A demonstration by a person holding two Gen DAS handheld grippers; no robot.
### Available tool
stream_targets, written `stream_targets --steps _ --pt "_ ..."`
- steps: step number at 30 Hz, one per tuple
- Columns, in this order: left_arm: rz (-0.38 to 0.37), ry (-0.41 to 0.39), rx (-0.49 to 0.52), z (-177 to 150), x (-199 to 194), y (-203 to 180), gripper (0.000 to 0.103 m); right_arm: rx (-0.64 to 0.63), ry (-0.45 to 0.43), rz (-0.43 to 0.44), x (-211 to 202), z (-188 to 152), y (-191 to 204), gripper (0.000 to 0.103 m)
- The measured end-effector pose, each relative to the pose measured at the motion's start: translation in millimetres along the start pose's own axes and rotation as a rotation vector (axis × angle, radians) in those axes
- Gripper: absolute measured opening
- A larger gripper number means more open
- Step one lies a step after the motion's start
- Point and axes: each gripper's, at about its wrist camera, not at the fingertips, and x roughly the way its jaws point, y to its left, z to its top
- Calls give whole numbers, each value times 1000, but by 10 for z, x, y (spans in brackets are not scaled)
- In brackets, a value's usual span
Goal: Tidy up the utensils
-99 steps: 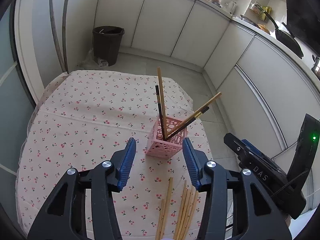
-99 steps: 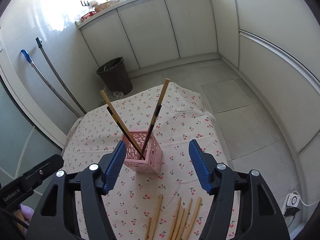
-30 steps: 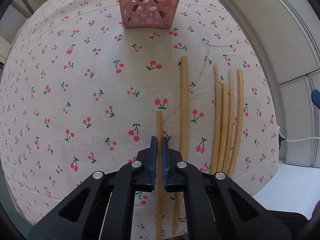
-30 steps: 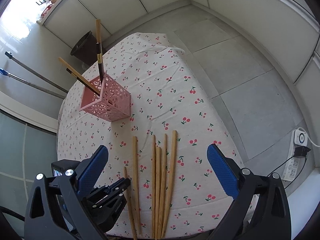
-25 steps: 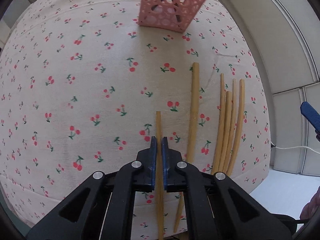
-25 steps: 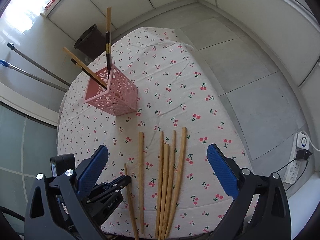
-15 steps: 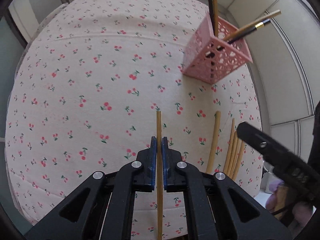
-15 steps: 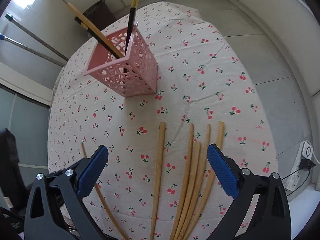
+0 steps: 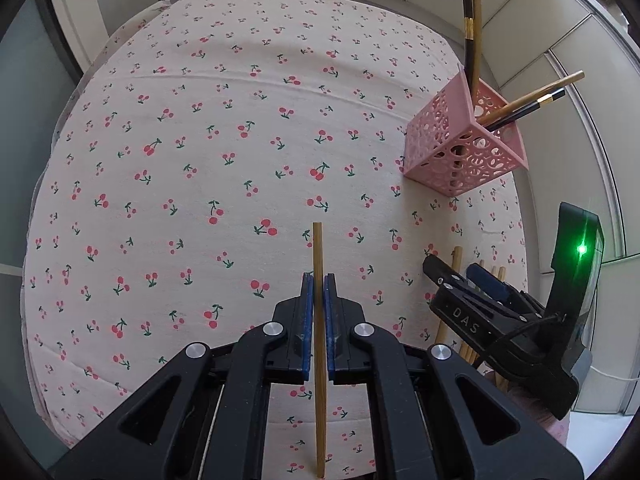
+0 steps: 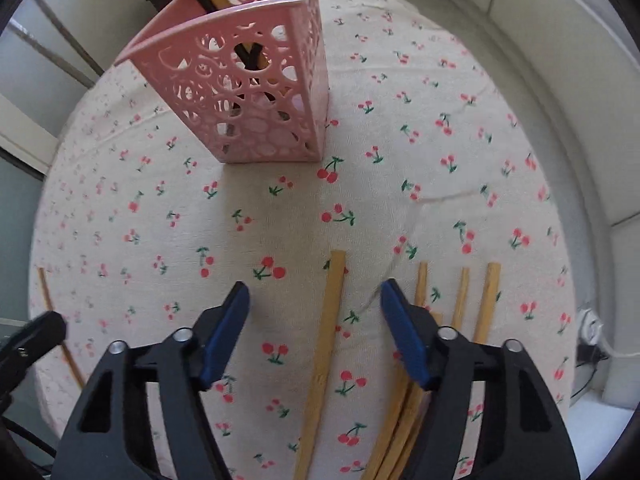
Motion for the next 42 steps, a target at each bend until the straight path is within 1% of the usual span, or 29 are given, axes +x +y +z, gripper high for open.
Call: stream_targets --steps 1,3,4,5,9,11,13,15,17,19,20,22,24,25,26,28,29,30,31,32,33,34,35,36,38,39,40,42 --pt "2 0 -1 0 -13 13 5 -3 -13 -8 -7 1 10 48" --pt "6 0 -6 2 -9 26 5 5 -33 -16 -22 10 4 19" --pt "7 1 -8 4 -5 33 5 10 -38 -14 -28 18 -12 13" --pt "5 3 -9 5 -2 38 5 22 -42 -6 -29 24 -38 9" --pt "-17 3 -22 17 -20 62 5 51 -62 35 -59 41 -124 8" --pt "-30 -25 -23 31 -81 66 6 54 -84 58 -138 45 -172 8" --pt "-58 -61 -18 46 -175 54 6 55 -115 81 -256 49 -190 8" --pt "-88 -97 -11 55 -271 33 6 53 -159 107 -398 58 -195 8" --pt "-99 -122 3 60 -342 1 6 51 -196 125 -560 61 -219 8" --pt "-96 -113 5 63 -328 -16 6 55 -222 148 -670 20 -229 8" --pt "-89 -94 0 64 -283 -11 6 55 -233 162 -745 12 -256 7" --pt "-76 -20 -24 69 -116 22 6 50 -254 182 -852 -6 -243 7" --pt "-69 44 -60 67 80 65 21 37 -257 205 -942 -37 -238 7" --pt "-50 60 -82 70 175 83 40 34 -252 211 -971 -47 -246 7" --pt "-25 65 -99 75 252 96 49 38 -242 219 -974 -48 -252 9" --pt "14 68 -113 87 377 107 50 60 -204 227 -904 -61 -291 12" --pt "31 66 -118 92 427 110 50 77 -185 227 -858 -72 -330 17" --pt "52 63 -121 98 472 104 50 92 -170 226 -813 -71 -362 31" --pt "72 61 -119 98 522 90 50 106 -155 226 -775 -66 -393 39" --pt "89 67 -114 87 580 67 50 121 -146 231 -751 -65 -424 50" --pt "107 76 -105 70 638 35 50 129 -142 232 -737 -57 -444 53" --pt "139 47 -77 51 638 -29 51 132 -143 228 -737 -61 -458 54" --pt "173 47 -48 32 669 -96 51 135 -147 218 -732 -56 -470 60" --pt "207 41 -14 11 692 -165 52 140 -148 208 -726 -51 -486 69" --pt "261 18 39 -45 724 -276 54 162 -144 207 -702 -43 -529 74" --pt "258 11 29 -58 724 -282 54 172 -137 208 -679 -39 -546 75" --pt "251 9 22 -59 727 -287 51 177 -124 208 -649 -30 -558 75" --pt "250 1 23 -67 713 -304 36 184 -102 206 -586 -25 -566 75"
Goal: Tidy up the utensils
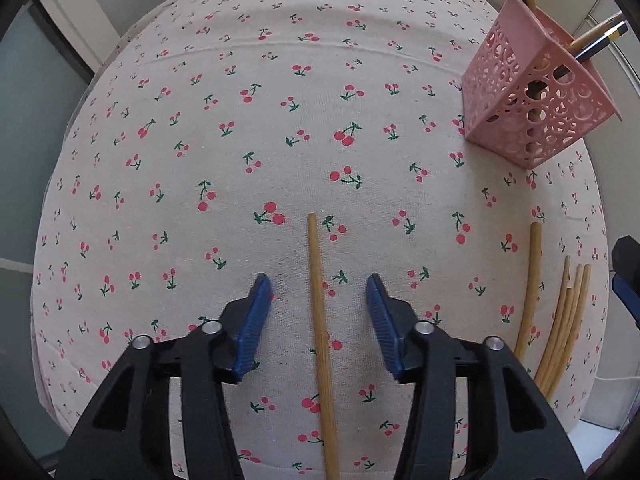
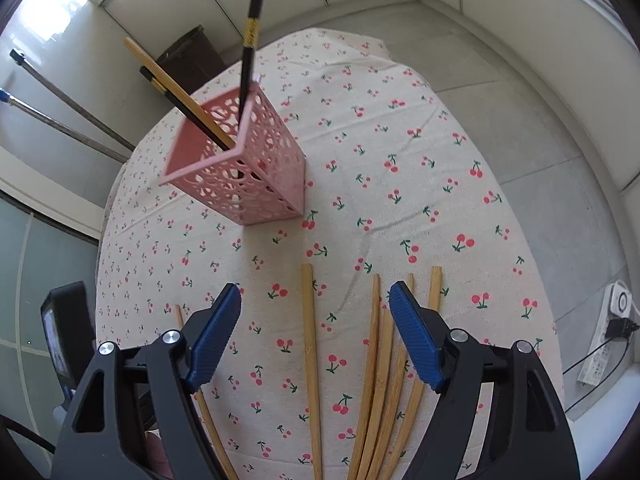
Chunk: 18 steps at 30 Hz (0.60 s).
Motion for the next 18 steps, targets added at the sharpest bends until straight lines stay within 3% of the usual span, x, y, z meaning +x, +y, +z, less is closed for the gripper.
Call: stream_targets --steps 2,3,9,16,18 --pt "-11 3 5 -9 -16 10 10 -6 6 -11 36 -10 15 75" --pt "-22 5 15 -8 -13 4 6 -13 8 -17 51 -16 32 75" --pt "-98 2 -23 6 -69 242 4 -47 23 -52 176 -36 167 75" --pt "-162 -80 -112 128 -446 666 4 -160 48 -154 466 -99 454 75" --pt "-168 -105 -125 146 -547 748 4 -182 56 -187 559 -122 493 68"
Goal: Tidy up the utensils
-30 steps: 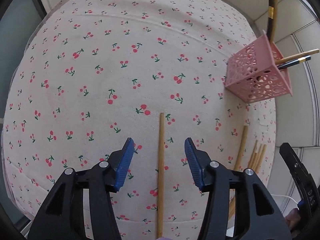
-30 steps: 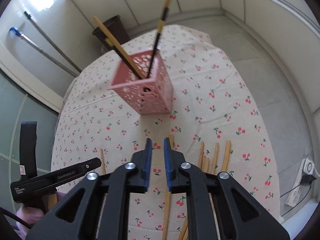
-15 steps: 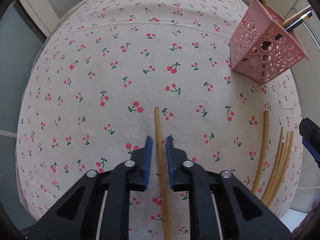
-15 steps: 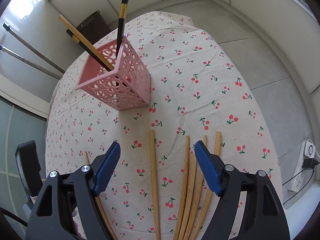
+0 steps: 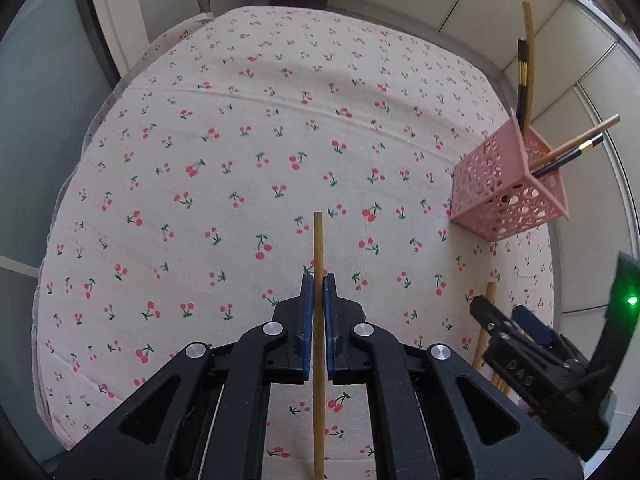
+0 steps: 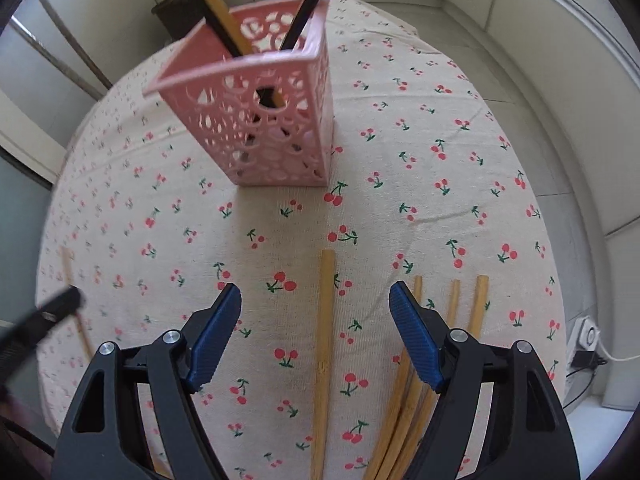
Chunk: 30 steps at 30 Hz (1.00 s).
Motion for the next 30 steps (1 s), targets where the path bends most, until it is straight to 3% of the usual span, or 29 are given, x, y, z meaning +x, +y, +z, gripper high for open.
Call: stream_targets --steps 1,2,4,7,16,30 --pt "-8 -9 -6 14 -53 24 4 -3 5 -8 38 -6 15 63" --pt "-17 -14 -13 27 -99 48 4 -4 13 -14 82 -12 24 49" --pt "-29 -21 -21 71 -142 56 5 -23 -3 -33 119 -20 51 38" --pt "-33 -31 -17 72 -203 -8 5 -38 -21 -31 139 -14 74 8" --pt "-63 -60 -6 91 -261 -50 5 -27 -45 51 27 -21 16 8" --pt "-181 -251 119 23 -967 -312 5 -79 -261 205 -1051 -153 -72 8"
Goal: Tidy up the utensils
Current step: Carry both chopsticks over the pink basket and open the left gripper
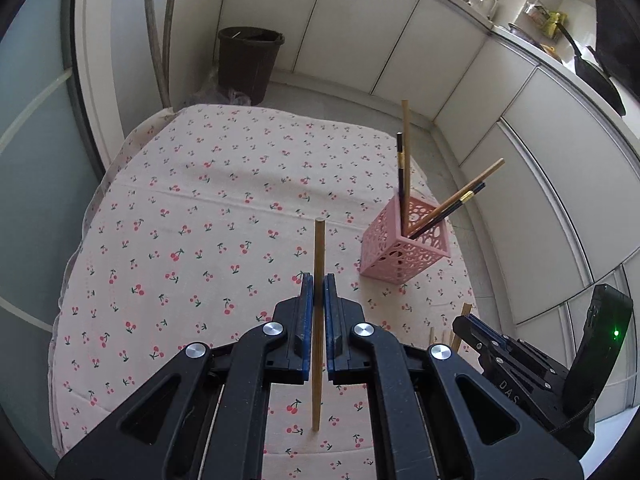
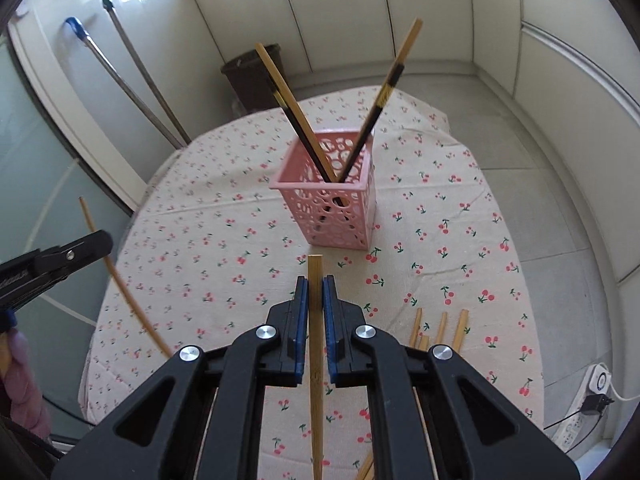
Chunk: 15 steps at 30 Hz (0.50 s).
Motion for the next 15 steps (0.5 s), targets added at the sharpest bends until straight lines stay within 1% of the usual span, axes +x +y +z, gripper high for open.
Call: stream_targets --steps 7,12,15 --pt "-10 -66 85 -23 -294 -222 5 -10 -45 61 -418 -75 17 8" --pt "-8 -105 107 -28 -465 -275 5 -12 -108 95 -754 -70 16 8" --pt "-9 -121 104 -17 -556 -270 5 -8 -141 116 -881 -33 21 8"
